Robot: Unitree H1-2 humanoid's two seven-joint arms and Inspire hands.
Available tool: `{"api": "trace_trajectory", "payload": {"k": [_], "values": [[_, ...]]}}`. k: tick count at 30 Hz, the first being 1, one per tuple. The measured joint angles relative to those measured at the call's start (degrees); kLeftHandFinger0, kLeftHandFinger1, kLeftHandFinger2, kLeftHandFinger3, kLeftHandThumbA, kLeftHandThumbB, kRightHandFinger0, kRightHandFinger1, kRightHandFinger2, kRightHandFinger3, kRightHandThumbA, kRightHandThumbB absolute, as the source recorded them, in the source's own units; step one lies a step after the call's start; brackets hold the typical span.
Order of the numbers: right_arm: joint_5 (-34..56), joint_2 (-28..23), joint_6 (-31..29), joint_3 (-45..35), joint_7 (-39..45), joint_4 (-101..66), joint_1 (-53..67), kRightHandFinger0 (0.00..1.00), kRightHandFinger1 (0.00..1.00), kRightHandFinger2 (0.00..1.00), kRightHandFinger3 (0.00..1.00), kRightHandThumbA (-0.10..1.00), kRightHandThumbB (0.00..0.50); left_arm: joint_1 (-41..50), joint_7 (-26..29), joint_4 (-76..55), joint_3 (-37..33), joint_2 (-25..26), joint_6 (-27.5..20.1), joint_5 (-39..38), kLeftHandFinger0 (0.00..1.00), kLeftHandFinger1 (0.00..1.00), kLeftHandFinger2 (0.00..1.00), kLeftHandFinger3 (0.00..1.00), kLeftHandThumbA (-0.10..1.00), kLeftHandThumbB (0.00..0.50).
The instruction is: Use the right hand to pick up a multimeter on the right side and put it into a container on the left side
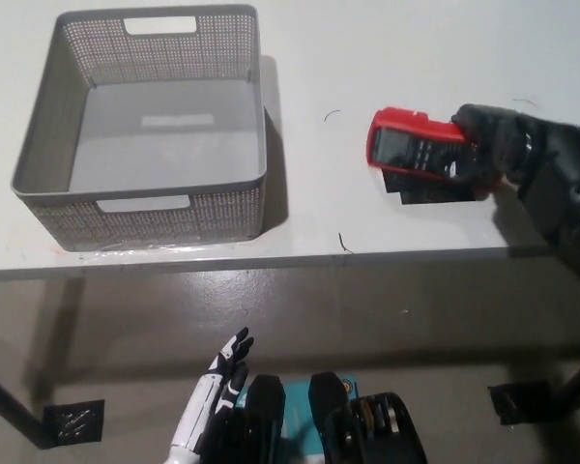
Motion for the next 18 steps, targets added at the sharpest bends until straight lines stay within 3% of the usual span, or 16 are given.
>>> {"api": "trace_trajectory", "payload": {"k": [2, 3, 4, 6, 8, 10, 11, 12, 15, 16, 17, 18], "values": [[2.26, -0.38, -0.40, -6.22, -2.50, -0.02, 1.18, 0.00, 0.43, 0.80, 0.88, -0.10, 0.140, 0.02, -0.16, 0.00, 0.00, 0.05, 0.02, -0.08, 1.00, 1.00, 1.00, 1.00, 1.00, 0.379], [3.34, -0.49, -0.46, -8.77, -3.19, -0.02, 1.40, 0.00, 0.42, 0.84, 1.00, -0.10, 0.174, 0.03, -0.29, 0.00, -0.01, 0.06, 0.03, -0.09, 1.00, 1.00, 1.00, 1.00, 1.00, 0.385], [4.26, -0.63, -0.46, -11.15, -3.66, -0.02, 1.58, 0.00, 0.37, 0.84, 1.00, -0.10, 0.173, 0.04, -0.35, 0.00, -0.01, 0.06, 0.04, -0.09, 1.00, 1.00, 1.00, 1.00, 1.00, 0.386], [5.66, -0.89, -0.38, -15.18, -4.35, -0.02, 1.92, 0.00, 0.30, 0.77, 1.00, -0.10, 0.176, 0.07, -0.39, 0.00, -0.01, 0.06, 0.07, -0.09, 1.00, 1.00, 1.00, 1.00, 1.00, 0.386], [7.72, -1.38, -0.28, -20.75, -4.86, -0.01, 2.39, 0.00, 0.17, 0.64, 1.00, -0.10, 0.148, 0.19, -0.41, 0.01, 0.01, 0.12, 0.10, -0.09, 1.00, 1.00, 1.00, 1.00, 1.00, 0.397], [9.51, -1.74, -0.11, -25.22, -4.93, 0.01, 2.73, 0.00, 0.04, 0.56, 0.96, -0.10, 0.172, 0.25, -0.41, 0.08, 0.02, 0.15, 0.15, -0.09, 1.00, 1.00, 1.00, 1.00, 1.00, 0.385], [10.77, -1.84, 0.04, -27.75, -4.93, 0.05, 2.88, 0.00, 0.02, 0.54, 0.96, -0.10, 0.173, 0.26, -0.41, 0.12, 0.02, 0.15, 0.18, -0.09, 1.00, 1.00, 1.00, 1.00, 1.00, 0.385], [11.50, -1.89, 0.20, -29.46, -4.93, 0.08, 2.99, 0.00, 0.01, 0.54, 0.85, -0.10, 0.164, 0.26, -0.42, 0.14, 0.02, 0.15, 0.20, -0.09, 1.00, 1.00, 1.00, 1.00, 1.00, 0.393], [14.14, -1.39, 1.23, -35.04, -4.26, 0.71, 3.70, 0.00, 0.02, 0.54, 0.79, -0.10, 0.159, 0.25, -0.42, 0.26, 0.01, 0.14, 0.24, -0.08, 1.00, 1.00, 1.00, 1.00, 1.00, 0.399], [15.80, -0.89, 1.63, -37.93, -4.07, 0.76, 4.15, 0.00, 0.02, 0.57, 0.85, -0.10, 0.141, 0.26, -0.42, 0.33, 0.01, 0.15, 0.27, -0.08, 1.00, 1.00, 1.00, 1.00, 1.00, 0.399], [16.96, -0.49, 2.04, -40.06, -3.94, 0.76, 4.20, 0.00, 0.05, 0.62, 1.00, -0.10, 0.104, 0.26, -0.42, 0.39, 0.02, 0.15, 0.29, -0.09, 1.00, 1.00, 1.00, 1.00, 1.00, 0.398], [18.04, 0.05, 2.53, -42.45, -3.81, 0.74, 4.27, 0.00, 0.07, 0.65, 1.00, -0.10, 0.103, 0.26, -0.42, 0.43, 0.02, 0.16, 0.32, -0.09, 1.00, 1.00, 1.00, 1.00, 1.00, 0.398]]}}
